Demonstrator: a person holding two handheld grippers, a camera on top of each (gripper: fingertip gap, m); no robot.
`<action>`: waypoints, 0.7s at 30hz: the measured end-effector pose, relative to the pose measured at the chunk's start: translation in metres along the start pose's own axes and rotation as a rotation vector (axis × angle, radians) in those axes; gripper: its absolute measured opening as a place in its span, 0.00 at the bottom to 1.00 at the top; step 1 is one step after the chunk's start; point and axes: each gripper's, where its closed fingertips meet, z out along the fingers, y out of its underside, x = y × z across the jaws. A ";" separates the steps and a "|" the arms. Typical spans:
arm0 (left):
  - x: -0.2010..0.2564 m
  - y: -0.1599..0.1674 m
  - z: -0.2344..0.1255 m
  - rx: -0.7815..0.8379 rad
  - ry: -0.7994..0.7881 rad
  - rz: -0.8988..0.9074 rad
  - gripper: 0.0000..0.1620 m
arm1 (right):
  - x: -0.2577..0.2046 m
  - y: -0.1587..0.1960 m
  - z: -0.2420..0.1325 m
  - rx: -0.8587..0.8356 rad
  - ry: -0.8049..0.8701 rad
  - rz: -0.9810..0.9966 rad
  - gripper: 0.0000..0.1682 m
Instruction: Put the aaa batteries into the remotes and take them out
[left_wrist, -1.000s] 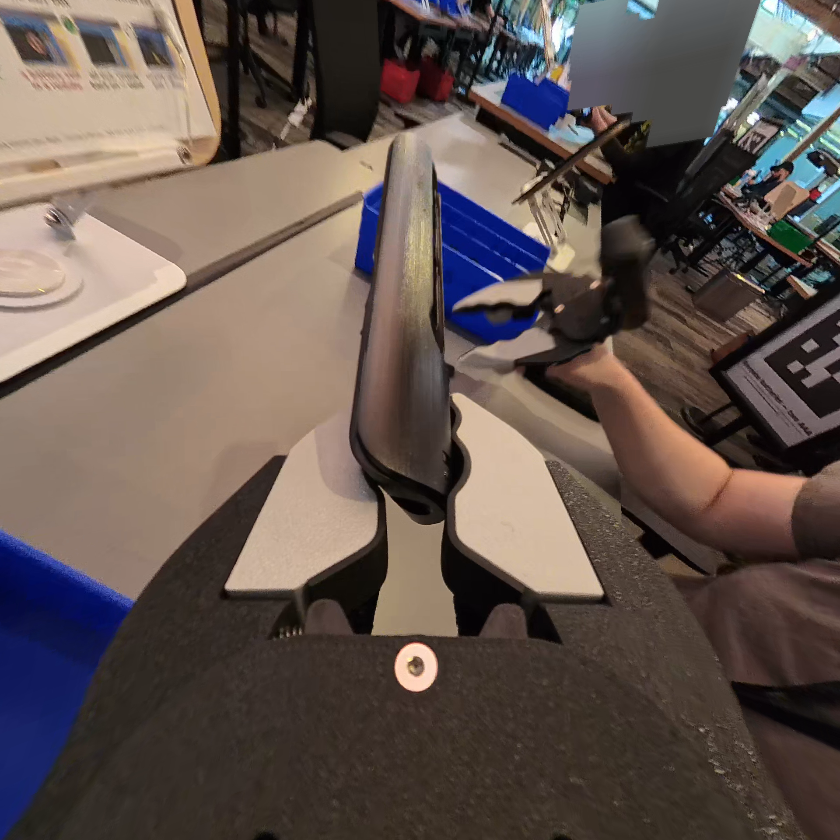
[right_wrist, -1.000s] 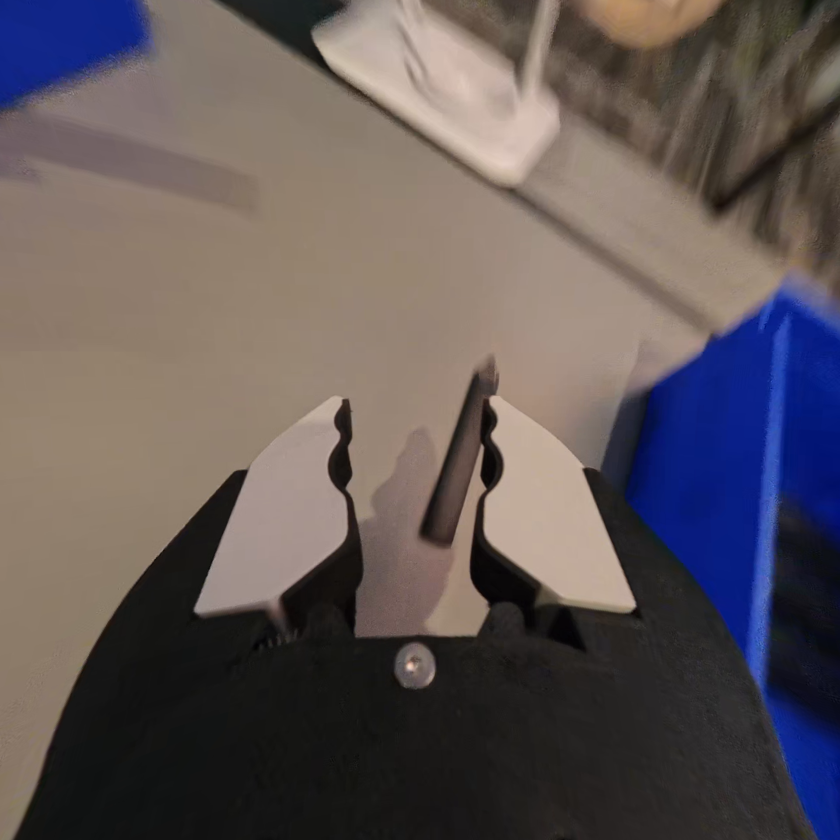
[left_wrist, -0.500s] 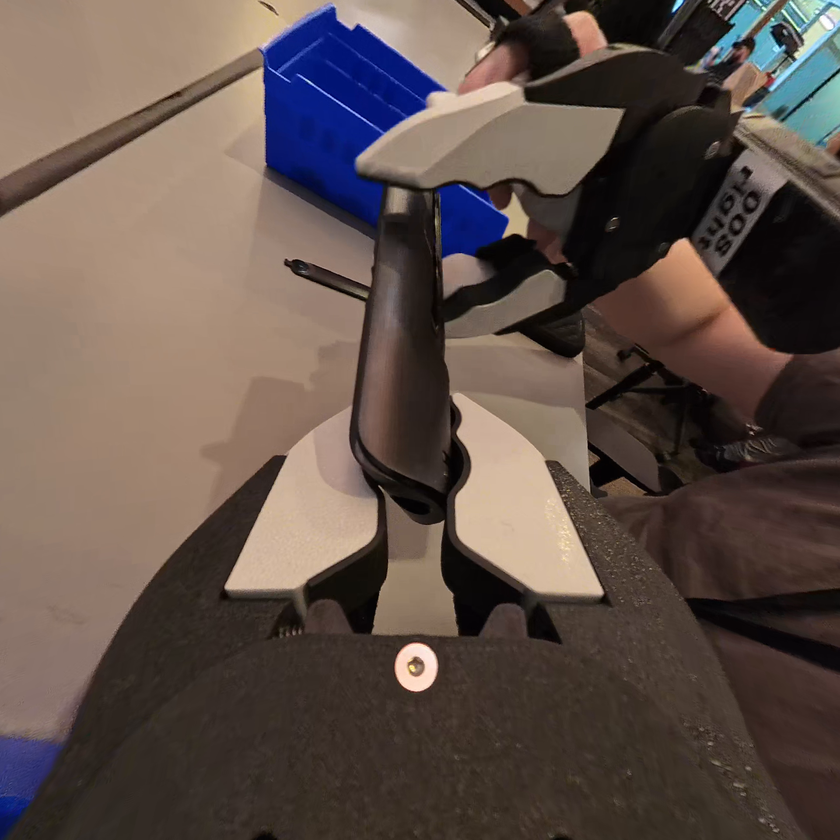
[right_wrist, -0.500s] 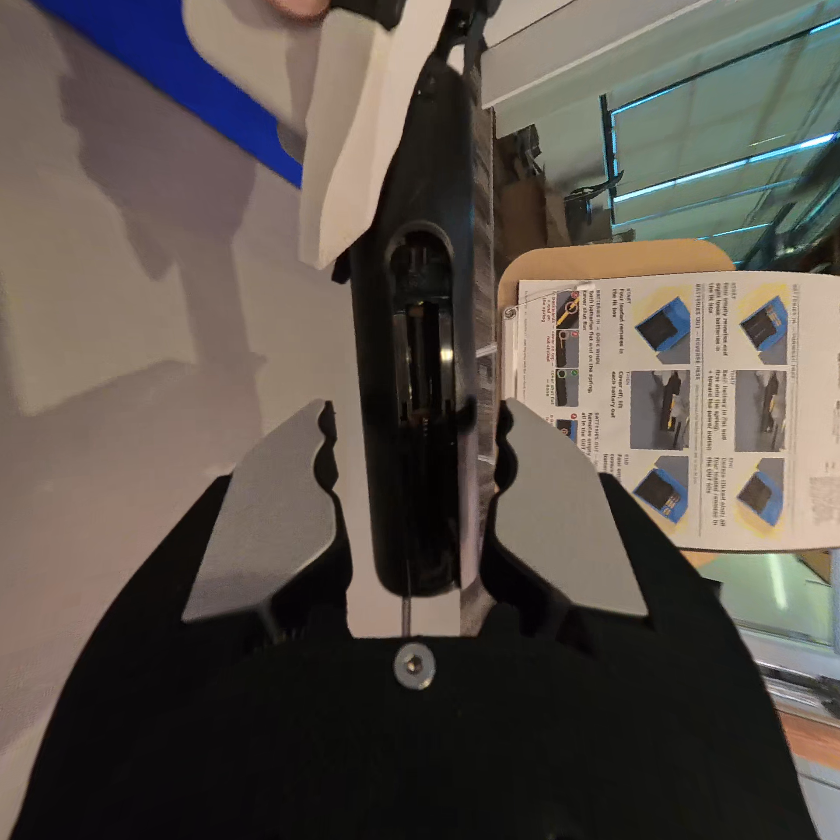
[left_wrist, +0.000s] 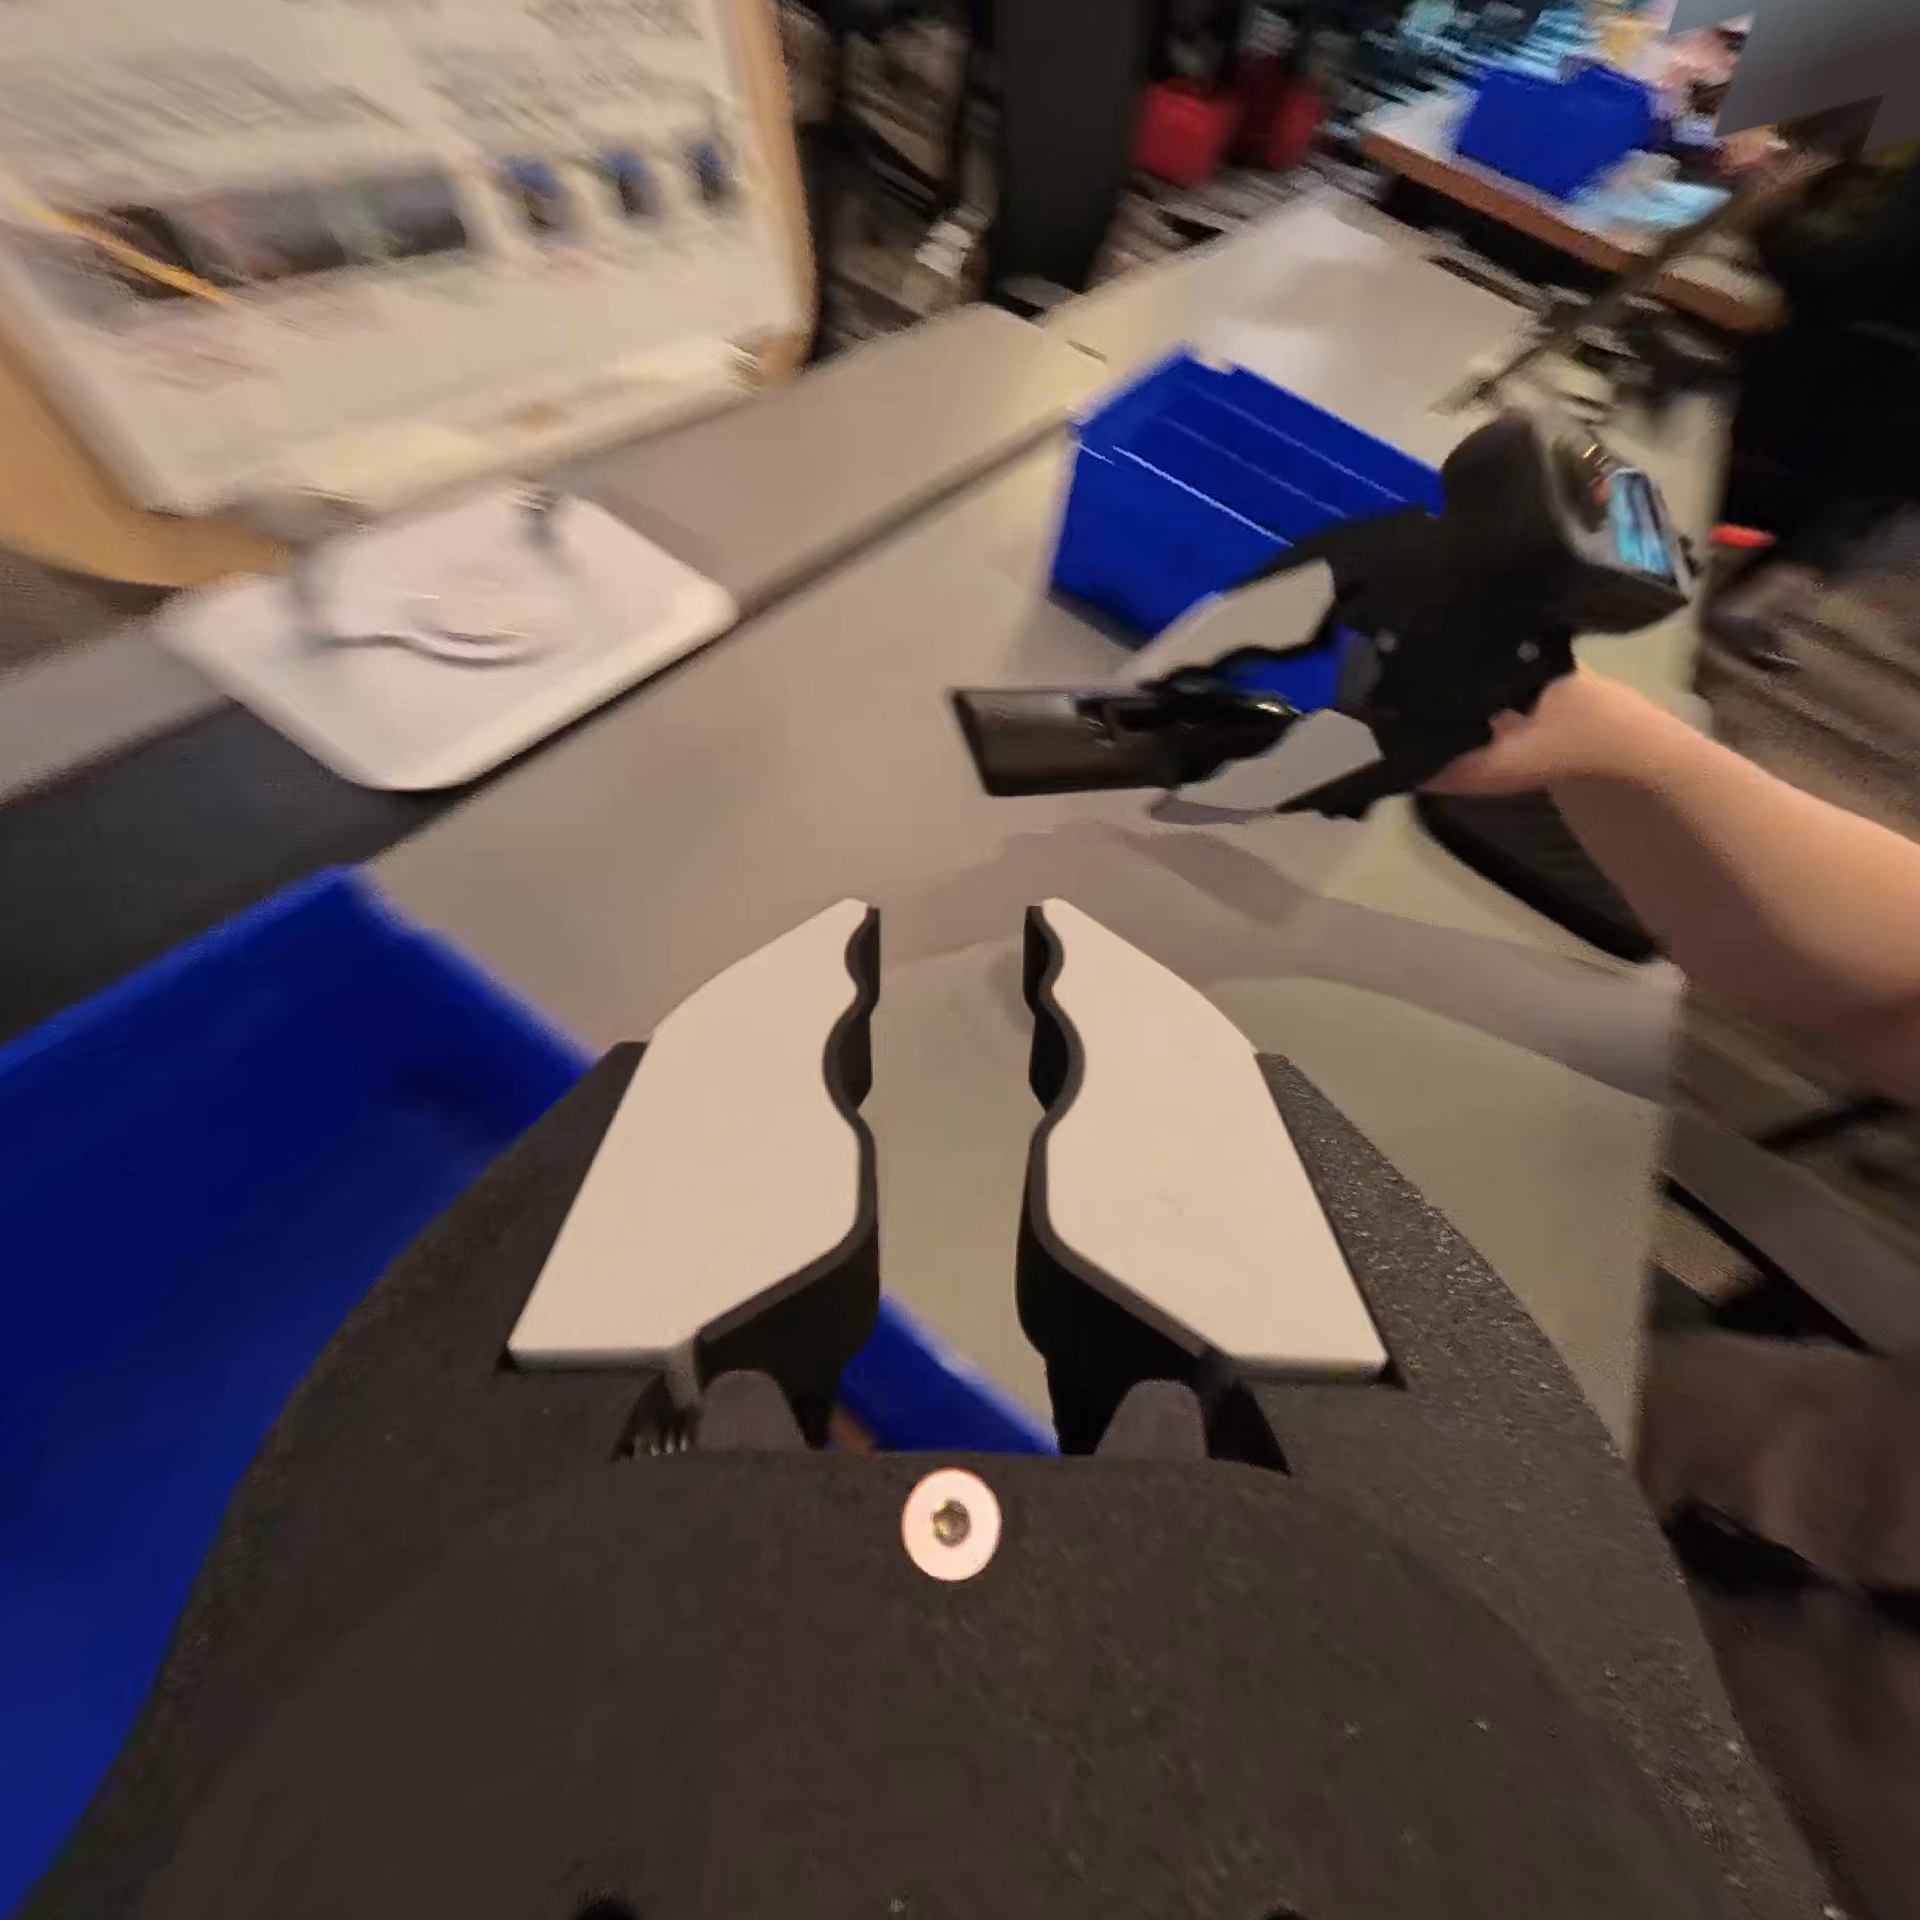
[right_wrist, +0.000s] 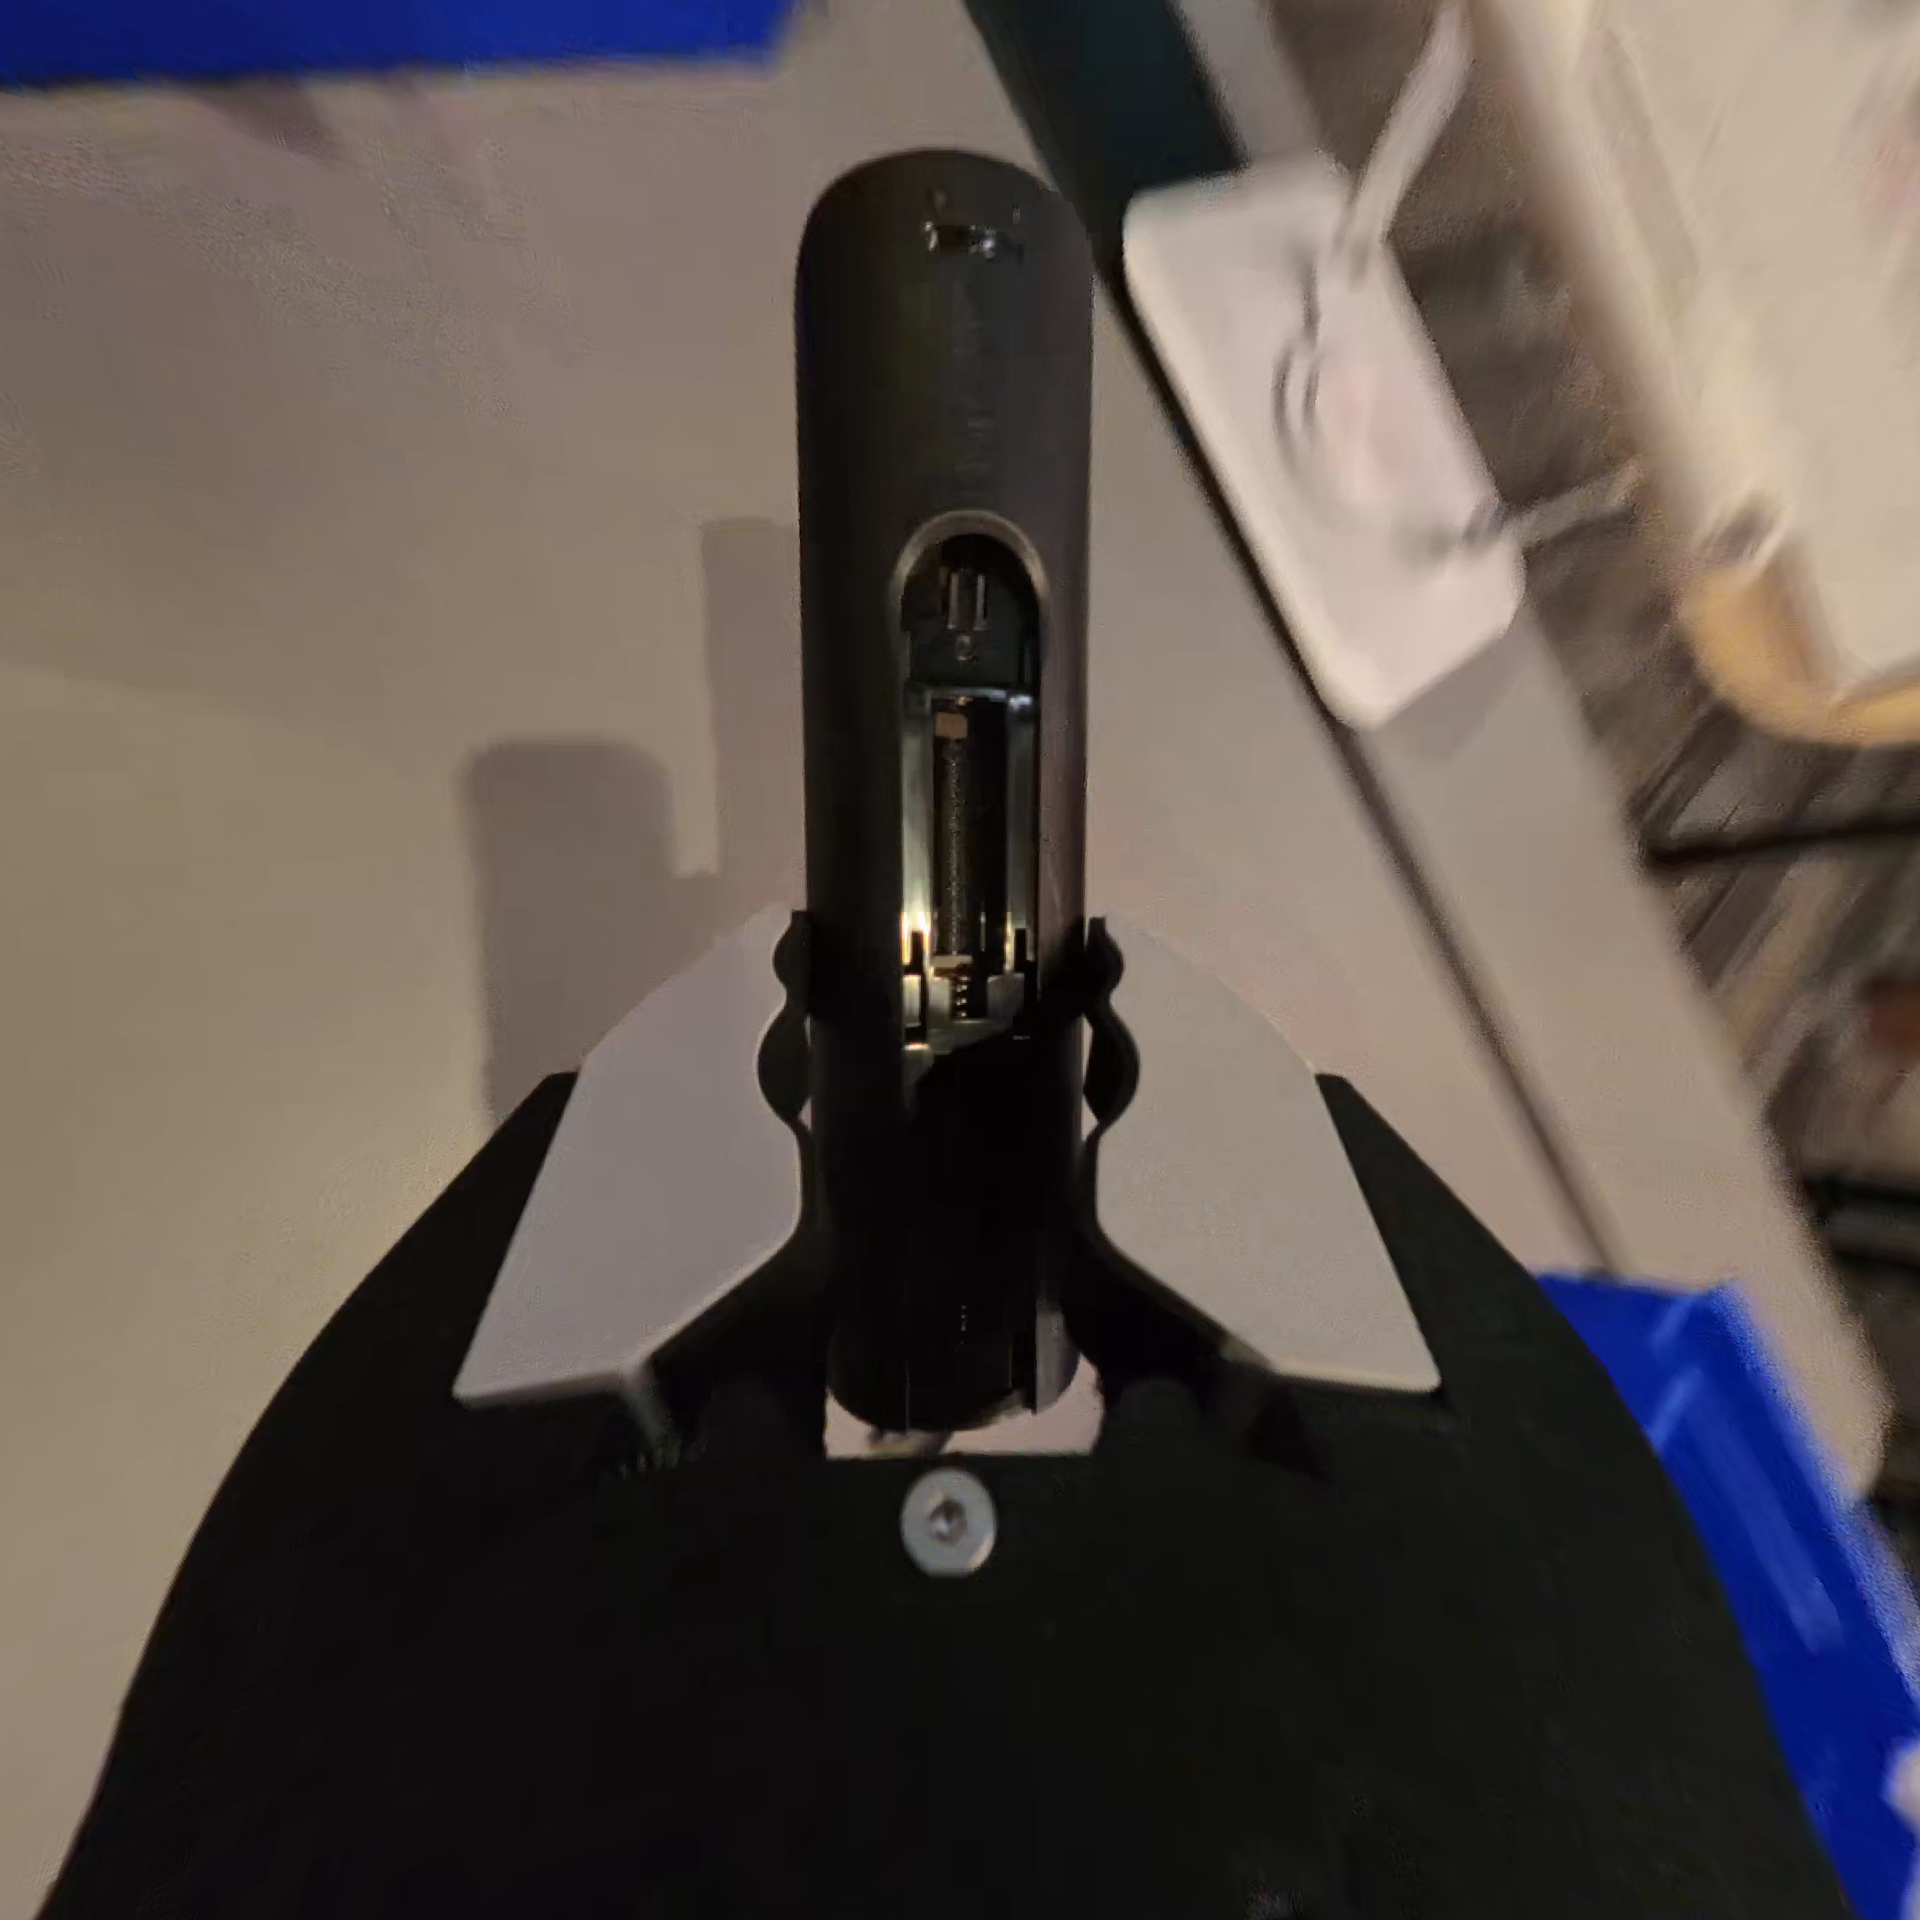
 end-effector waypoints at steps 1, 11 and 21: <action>-0.012 -0.003 -0.023 0.030 -0.100 0.012 0.16 | 0.000 0.015 0.010 -0.059 -0.018 0.089 0.31; -0.055 0.051 -0.100 -0.071 -0.314 -0.130 0.16 | -0.007 0.062 0.054 -0.307 0.003 0.397 0.30; -0.046 0.134 -0.033 -0.393 -0.173 -0.235 0.14 | -0.006 0.035 0.040 -0.224 0.061 0.413 0.35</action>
